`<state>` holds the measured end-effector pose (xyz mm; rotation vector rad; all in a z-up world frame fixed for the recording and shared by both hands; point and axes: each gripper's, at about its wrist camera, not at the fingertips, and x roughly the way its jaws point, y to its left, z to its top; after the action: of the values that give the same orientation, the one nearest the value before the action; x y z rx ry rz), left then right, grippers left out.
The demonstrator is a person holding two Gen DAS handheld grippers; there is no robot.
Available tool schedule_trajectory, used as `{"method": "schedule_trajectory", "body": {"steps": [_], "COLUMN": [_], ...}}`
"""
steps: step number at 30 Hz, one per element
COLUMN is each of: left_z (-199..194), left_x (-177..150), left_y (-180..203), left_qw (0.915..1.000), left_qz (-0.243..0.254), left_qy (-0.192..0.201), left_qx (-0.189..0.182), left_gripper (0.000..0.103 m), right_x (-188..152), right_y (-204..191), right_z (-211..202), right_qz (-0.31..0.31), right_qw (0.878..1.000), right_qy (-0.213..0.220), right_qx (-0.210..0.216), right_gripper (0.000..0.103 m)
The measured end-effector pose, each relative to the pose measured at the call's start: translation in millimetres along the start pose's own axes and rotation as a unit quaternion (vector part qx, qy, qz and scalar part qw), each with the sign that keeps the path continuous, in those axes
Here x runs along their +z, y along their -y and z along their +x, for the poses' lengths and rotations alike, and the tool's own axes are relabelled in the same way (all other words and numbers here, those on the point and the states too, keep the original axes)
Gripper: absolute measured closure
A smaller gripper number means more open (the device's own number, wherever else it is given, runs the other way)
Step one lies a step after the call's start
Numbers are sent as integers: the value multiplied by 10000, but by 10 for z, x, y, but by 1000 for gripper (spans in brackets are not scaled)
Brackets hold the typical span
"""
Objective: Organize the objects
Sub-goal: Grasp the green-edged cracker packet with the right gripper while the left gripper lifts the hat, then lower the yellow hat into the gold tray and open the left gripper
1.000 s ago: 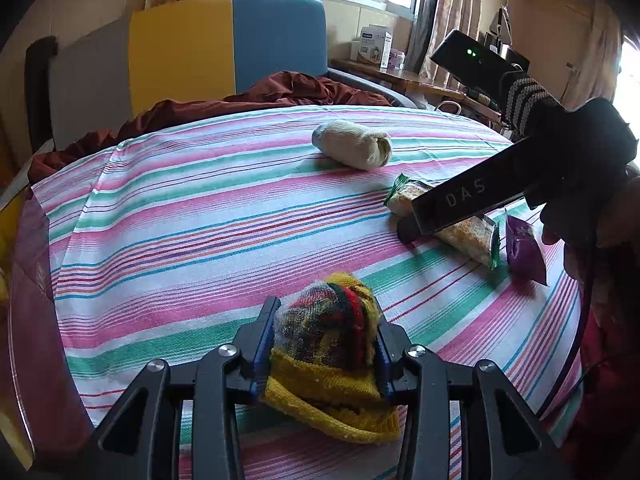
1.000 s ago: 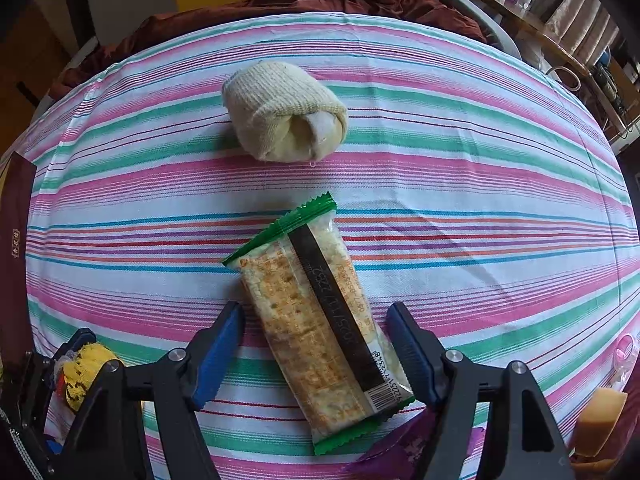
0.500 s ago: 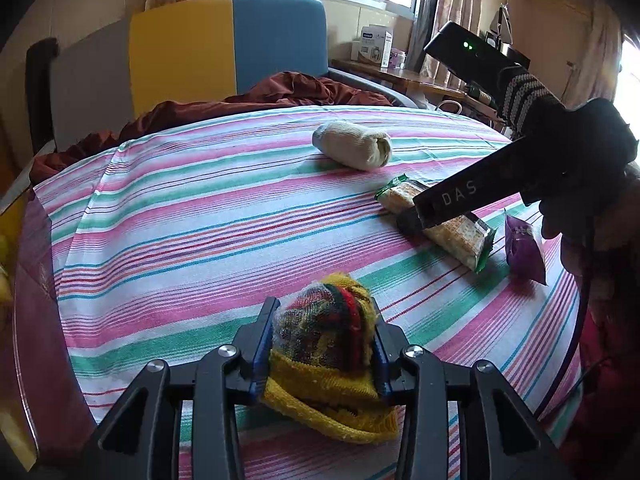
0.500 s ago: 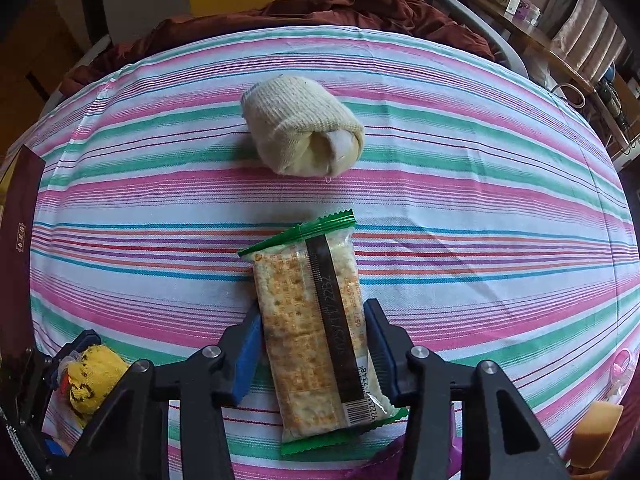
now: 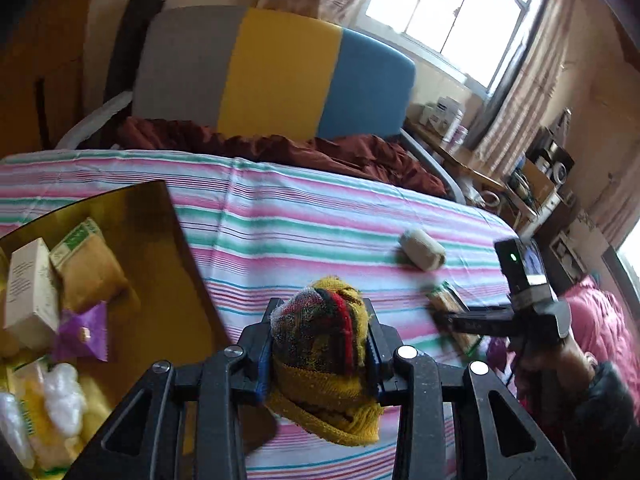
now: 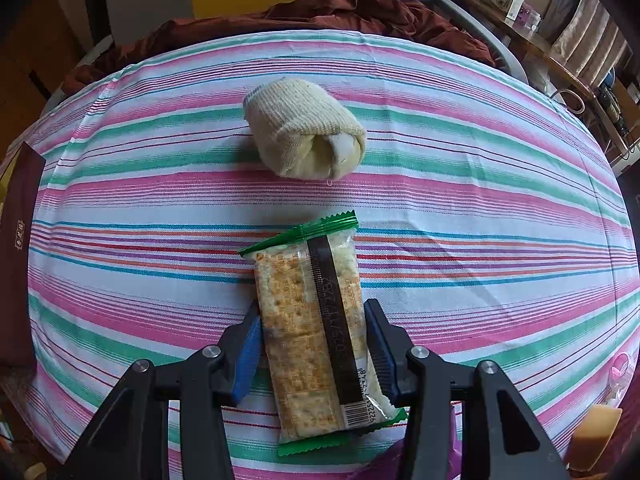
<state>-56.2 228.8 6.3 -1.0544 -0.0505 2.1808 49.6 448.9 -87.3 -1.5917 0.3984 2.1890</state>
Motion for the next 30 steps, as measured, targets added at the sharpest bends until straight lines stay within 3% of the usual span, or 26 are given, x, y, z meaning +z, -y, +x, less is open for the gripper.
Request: {"method": "schedule_trajectory", "body": {"steps": [5,11,17,22,30], "left_z": [112,543,854,961,740], "left_x": [311,467,620,719,719], "left_y": [-763,-1188,-1390,-1479,-1398], "left_qw": [9953,9883,9825,9806,9818], "left_qz": [-724,-929,-1092,-1175,-986], "left_qy": [-64,-358,-412,-394,-205], "left_qx": [643,1157,1453,1519,1611], "left_gripper": [66,66,65,54,53], "right_x": [41,43,50,64,39], "right_y": [-58,-25,-25,-27,-12], "right_z": [45,71,75,81,118], "right_qz": [-21,-43,-58,-89,-94], "right_qw": [10000,10000,10000,9999,9999], "right_qy": [0,9,19,33,47], "right_qx": [-34,-47,-55,-73,-87], "right_gripper": [54,54,54,54,54]}}
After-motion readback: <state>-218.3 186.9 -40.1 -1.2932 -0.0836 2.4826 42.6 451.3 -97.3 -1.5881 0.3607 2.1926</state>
